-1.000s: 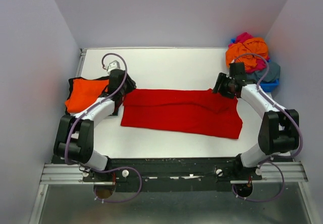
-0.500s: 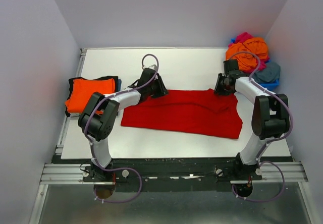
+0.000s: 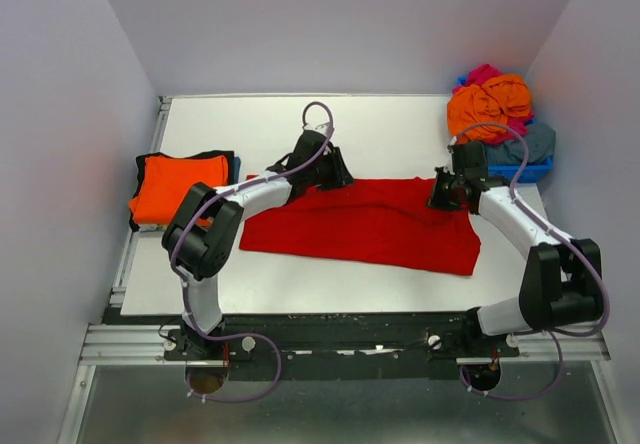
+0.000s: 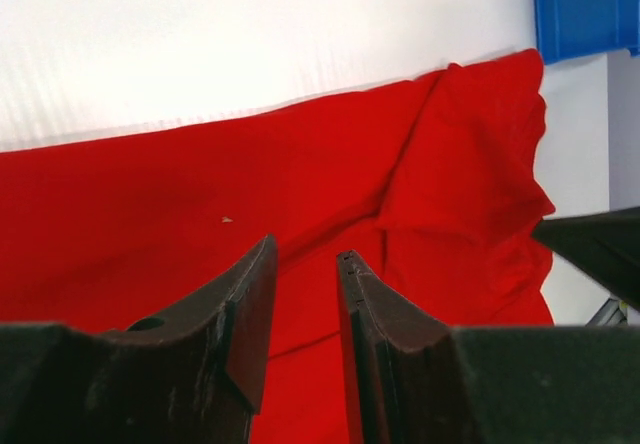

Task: Fold and stack the t-shirts
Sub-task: Fold the other side of the tshirt into a rectangle

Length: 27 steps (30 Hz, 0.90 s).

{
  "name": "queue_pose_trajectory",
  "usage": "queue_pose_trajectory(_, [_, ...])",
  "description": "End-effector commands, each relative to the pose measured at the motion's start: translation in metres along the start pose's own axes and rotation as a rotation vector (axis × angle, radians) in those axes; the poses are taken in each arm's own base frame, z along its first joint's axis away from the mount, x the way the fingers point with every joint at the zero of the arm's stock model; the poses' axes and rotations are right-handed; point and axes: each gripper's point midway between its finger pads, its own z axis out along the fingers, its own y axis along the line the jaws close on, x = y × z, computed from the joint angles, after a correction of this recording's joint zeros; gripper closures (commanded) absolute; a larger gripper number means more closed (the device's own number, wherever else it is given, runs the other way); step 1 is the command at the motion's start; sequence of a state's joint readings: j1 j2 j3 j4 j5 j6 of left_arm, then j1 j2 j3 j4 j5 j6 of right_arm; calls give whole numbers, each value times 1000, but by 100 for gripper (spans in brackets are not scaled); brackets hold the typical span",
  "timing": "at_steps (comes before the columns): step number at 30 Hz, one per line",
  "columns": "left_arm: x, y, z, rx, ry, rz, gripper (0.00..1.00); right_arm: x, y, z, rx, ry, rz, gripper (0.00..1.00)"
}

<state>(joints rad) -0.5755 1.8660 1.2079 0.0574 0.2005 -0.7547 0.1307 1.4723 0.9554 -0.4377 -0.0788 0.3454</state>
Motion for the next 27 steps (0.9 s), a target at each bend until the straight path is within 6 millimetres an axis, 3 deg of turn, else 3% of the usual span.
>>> queue_pose_trajectory(1, [8,-32,8,85,43,70,57,39,15,-15,-110,47,-16,99])
queue_pose_trajectory(2, [10,-38,11,95,51,84,57,44,14,-17,-113,50,-14,95])
queue_pose_trajectory(4, [9,-48,16,119,64,96,57,41,3,-19,-51,20,-9,63])
queue_pose_trajectory(6, [8,-59,24,151,73,109,57,26,-3,-23,3,-21,-9,43])
queue_pose_trajectory(10, [4,-78,39,187,86,124,57,-12,-12,-24,106,-94,-28,41])
queue_pose_trajectory(11, [6,-79,45,192,97,122,57,-26,-15,-25,137,-122,-37,41])
queue_pose_trajectory(14, [15,-78,50,192,134,89,57,-44,-18,-13,174,-132,-80,41])
queue_pose_trajectory(20, [36,-67,53,163,174,114,57,-48,-20,24,191,-74,-113,49])
queue_pose_trajectory(27, [58,-60,45,193,163,164,58,-46,-18,46,178,-39,-101,55])
